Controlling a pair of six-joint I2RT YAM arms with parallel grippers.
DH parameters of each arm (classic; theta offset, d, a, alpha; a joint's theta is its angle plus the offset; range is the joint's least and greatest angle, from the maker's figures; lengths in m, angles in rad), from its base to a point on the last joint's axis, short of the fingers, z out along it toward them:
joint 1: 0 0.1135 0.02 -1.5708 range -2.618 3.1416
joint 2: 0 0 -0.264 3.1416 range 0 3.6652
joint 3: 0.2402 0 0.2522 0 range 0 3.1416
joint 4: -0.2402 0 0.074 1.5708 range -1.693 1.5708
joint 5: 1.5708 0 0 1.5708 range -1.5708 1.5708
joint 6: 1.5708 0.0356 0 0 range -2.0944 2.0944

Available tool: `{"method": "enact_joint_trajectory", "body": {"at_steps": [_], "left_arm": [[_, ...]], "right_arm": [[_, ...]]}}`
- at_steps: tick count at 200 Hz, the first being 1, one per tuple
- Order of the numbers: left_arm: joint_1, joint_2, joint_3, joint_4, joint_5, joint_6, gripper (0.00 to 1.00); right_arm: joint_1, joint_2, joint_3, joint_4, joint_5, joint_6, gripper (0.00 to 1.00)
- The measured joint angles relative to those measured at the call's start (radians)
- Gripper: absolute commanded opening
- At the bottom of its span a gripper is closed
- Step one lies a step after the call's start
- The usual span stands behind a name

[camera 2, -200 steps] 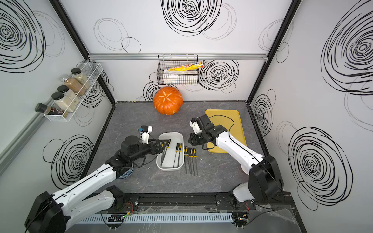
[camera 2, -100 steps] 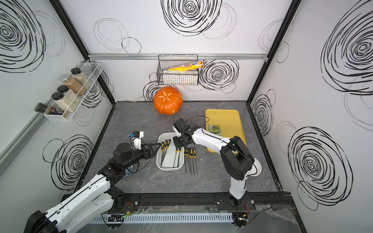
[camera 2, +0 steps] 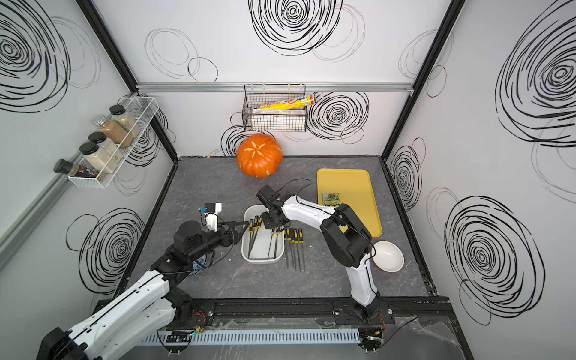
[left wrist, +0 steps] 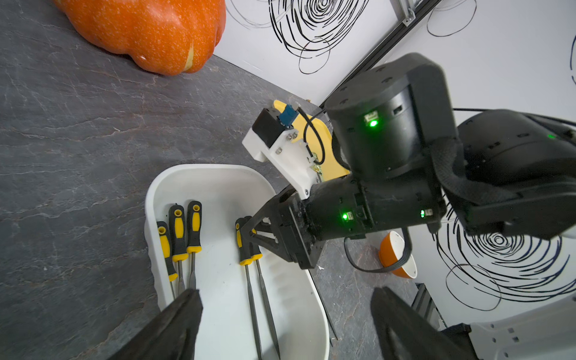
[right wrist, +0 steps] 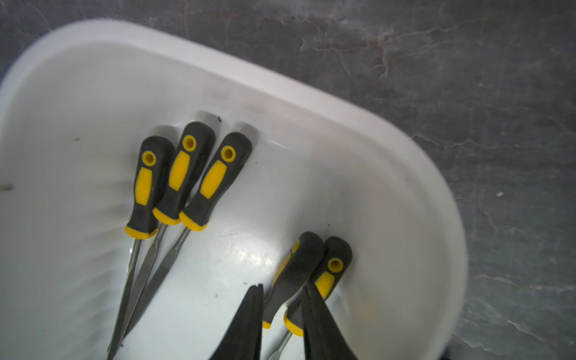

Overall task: Take the file tool out of the storage box
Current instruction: Pick up the file tool from the storage box.

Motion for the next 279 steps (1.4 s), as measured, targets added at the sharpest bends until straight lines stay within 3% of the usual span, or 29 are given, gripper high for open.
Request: {"method": "enact_joint_trajectory", "body": {"at_steps": [87, 191, 279], "left_arm": [[0.000, -0.003, 0.000, 0.000, 0.007, 0.000, 0.93], [0.000, -0.003, 0.000, 0.000, 0.014, 0.000, 0.95], [0.000, 0.019, 0.000, 0.002, 0.031, 0.000, 0.97]], "right_arm": [[0.016, 0.062, 0.045, -0.013, -0.001, 0.010, 0.27], [0.039, 0.037, 0.047, -0.043, 0.111, 0.021, 0.29], [0.039, 0.059, 0.044, -0.039, 0.022, 0.023, 0.32]]}}
